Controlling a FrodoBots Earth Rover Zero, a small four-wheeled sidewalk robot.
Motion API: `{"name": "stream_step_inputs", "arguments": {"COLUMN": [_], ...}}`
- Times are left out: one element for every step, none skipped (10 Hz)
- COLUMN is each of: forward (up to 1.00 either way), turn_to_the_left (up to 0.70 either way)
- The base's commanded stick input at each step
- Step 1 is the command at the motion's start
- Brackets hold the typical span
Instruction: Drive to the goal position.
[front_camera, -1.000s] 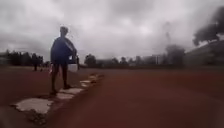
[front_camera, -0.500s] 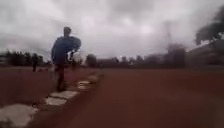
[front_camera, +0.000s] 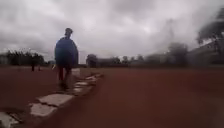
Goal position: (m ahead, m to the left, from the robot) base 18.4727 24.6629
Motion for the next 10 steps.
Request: {"name": "stream_step_inputs", "arguments": {"forward": [0.85,0.85,0.85,0.85,0.85,0.85,0.85,0.85,0.85,0.85], "turn_to_the_left": [0.0,0.0,0.0,0.0,0.0,0.0,0.0,0.0,0.0,0.0]}}
